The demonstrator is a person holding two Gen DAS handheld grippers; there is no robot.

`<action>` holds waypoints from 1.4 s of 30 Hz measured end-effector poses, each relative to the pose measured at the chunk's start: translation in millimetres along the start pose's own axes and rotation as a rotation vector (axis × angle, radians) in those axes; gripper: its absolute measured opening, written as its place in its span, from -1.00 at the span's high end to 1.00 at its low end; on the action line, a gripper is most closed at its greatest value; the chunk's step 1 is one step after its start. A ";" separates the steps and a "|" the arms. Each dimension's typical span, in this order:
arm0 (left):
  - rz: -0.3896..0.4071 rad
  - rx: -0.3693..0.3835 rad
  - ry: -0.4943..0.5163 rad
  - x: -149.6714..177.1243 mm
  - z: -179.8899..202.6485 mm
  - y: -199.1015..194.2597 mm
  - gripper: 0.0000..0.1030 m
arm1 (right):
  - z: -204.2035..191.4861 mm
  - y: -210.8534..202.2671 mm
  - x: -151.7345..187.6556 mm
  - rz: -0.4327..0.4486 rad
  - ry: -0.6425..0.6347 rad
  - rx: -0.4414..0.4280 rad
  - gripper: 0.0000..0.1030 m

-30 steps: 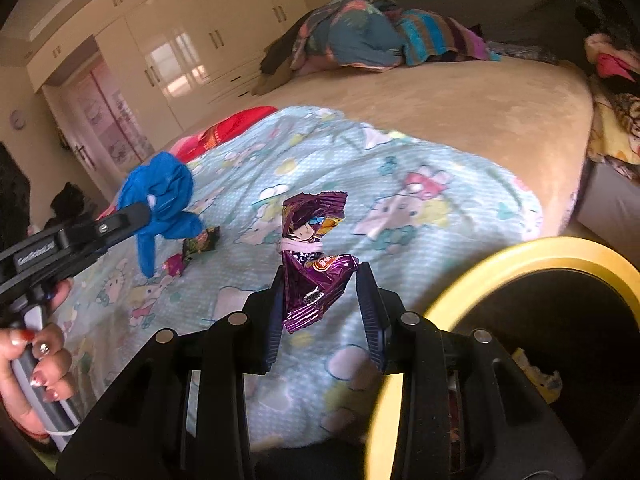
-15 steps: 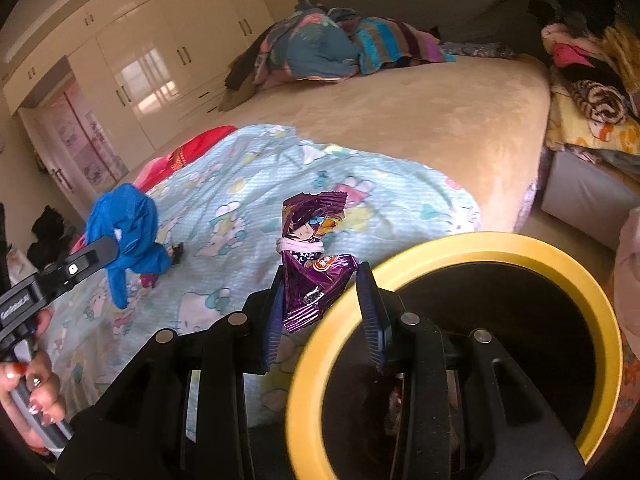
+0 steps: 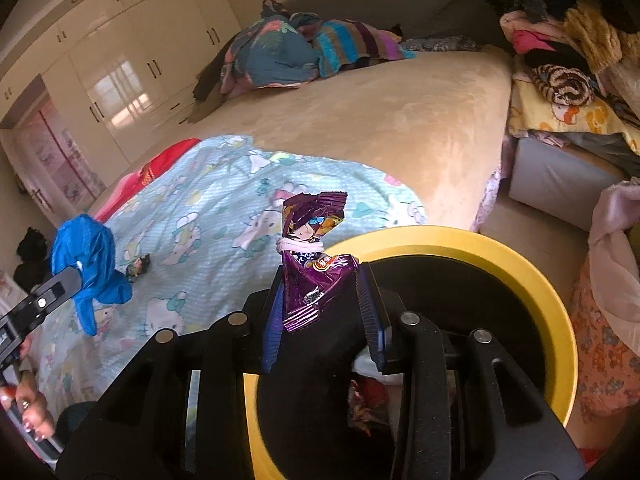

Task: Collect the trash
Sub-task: 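Carry the blue wrapper with the left gripper while the right carries the purple wrapper to the bin, then open both grippers over the yellow bin to drop both wrappers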

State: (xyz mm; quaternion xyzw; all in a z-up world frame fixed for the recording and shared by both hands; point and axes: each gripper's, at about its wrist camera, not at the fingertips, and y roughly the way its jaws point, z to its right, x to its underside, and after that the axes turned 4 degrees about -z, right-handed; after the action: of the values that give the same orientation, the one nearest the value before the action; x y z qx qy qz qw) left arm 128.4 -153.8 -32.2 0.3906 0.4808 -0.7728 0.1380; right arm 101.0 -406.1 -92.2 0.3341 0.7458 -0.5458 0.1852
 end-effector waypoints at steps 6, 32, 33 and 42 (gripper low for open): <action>-0.019 0.011 0.030 5.4 13.4 5.0 0.77 | 20.1 -0.6 0.5 -0.020 0.025 0.019 0.46; -0.163 0.042 0.146 35.2 65.3 58.7 -0.37 | 75.6 -0.4 4.1 -0.131 0.051 0.067 -0.05; -0.145 0.027 0.127 32.0 59.3 55.1 -0.54 | 72.1 -0.8 3.4 -0.121 0.051 0.066 -0.12; 0.010 -0.117 -0.022 9.4 4.6 16.6 -0.78 | 12.3 -4.8 -5.3 -0.033 -0.015 -0.043 -0.32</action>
State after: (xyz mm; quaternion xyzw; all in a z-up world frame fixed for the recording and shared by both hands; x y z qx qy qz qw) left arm 129.8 -164.6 -48.6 0.3758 0.5215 -0.7470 0.1699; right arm 100.3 -420.1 -89.6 0.3136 0.7613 -0.5351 0.1892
